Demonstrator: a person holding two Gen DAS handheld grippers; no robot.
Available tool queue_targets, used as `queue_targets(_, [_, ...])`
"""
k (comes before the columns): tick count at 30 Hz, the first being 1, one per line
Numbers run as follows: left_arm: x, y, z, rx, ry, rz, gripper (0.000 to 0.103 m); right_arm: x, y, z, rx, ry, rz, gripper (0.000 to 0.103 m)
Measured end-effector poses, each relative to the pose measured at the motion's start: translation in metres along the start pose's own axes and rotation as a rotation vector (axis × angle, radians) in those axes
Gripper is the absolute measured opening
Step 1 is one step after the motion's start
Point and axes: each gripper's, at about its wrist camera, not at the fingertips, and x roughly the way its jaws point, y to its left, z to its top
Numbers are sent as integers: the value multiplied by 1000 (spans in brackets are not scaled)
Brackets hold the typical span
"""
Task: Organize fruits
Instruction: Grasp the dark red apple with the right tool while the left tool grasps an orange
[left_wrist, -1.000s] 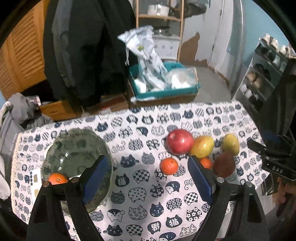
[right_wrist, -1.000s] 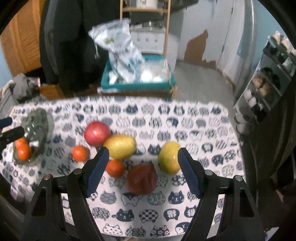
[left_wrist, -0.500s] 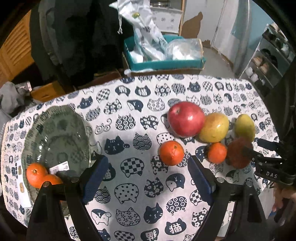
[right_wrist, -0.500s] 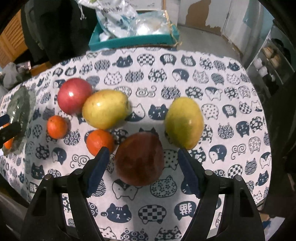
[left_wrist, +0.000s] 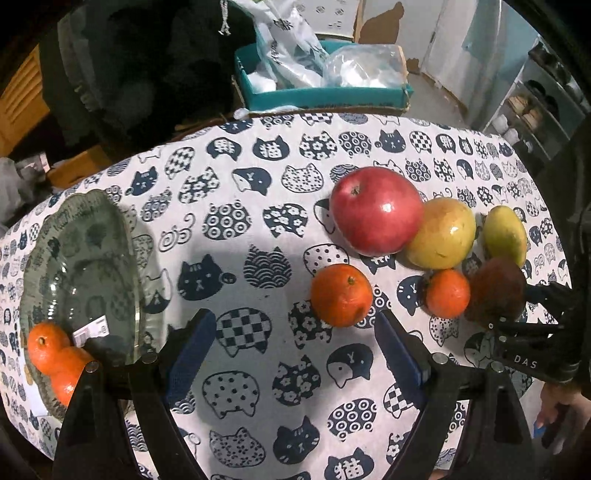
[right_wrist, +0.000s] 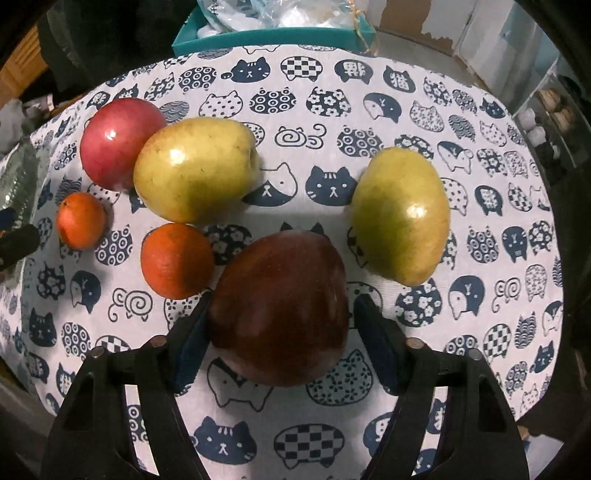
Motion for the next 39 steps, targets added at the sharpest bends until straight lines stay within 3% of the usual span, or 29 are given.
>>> queue_targets(16, [36,-15,13,1,45,-22,88,-30,-9,14,51,-112,44,70])
queue_targets(21, [45,-17,14,-15,64,-37,79,-33,-19,22,72,-128,50,70])
queue_targets(25, [48,-25,15,7,66,-38,65,-31,-19,20,77,-127,49,70])
queue_targets(28, [50,-29,14,18,74,-52,46,-31,-21,22,79,-129,50,70])
queue_targets(39, [23,-22,14,0,9,-50,45,-49,-18,28,60,-187,33,70])
